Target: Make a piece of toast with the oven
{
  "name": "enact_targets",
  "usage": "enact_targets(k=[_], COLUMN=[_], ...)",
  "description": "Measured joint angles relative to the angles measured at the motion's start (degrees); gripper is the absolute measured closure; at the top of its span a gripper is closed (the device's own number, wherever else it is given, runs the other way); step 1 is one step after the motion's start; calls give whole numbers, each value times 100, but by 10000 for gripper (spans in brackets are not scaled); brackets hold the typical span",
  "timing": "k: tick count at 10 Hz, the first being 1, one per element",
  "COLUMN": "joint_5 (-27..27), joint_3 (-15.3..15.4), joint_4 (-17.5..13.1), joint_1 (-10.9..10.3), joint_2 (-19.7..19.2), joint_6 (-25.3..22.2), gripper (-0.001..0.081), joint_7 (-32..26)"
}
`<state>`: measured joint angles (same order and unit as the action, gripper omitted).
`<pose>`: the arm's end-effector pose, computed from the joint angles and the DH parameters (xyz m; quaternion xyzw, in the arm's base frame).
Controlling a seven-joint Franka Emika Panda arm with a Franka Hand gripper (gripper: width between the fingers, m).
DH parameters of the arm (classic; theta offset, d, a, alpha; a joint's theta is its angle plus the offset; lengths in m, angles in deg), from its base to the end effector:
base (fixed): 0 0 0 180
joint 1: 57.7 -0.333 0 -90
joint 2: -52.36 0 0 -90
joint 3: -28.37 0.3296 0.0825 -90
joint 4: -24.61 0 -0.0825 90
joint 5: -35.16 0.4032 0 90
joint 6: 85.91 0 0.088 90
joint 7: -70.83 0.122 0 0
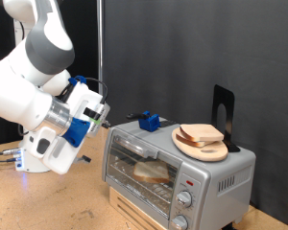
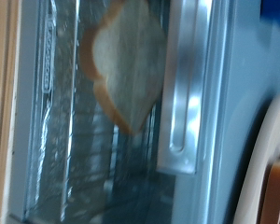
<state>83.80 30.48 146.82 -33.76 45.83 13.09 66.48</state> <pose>0.5163 -0.1207 0.3421 -0.8445 0.2980 0.1423 0.4217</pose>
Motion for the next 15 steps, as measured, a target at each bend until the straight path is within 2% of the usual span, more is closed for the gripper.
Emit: enact_targets(k=[1,2,4,6,8,10,11,13,15], joint_5=[-57,-57,-18,369,752,863,860,1181,1572], joint_3=[7,22,19,24,89,162,162,161,152], joint_4=[-339,-522,-505,-586,-898,-1235,-1228,-1223,-1380], joint_1=[2,-1,9,26,24,-27,-18,69,127], joint_2=[-251,-449,-447,-580,-921,-1276,-1275,-1309,-1544], joint_6=[-19,5,-161,-401,-344,64,13,-215,-33], gripper=[-2,-2,-2,-2,-2,-2,-2,-2,-2], joint_7=[-47,-98,-103,-205,-434,-453,-452,-621,-755])
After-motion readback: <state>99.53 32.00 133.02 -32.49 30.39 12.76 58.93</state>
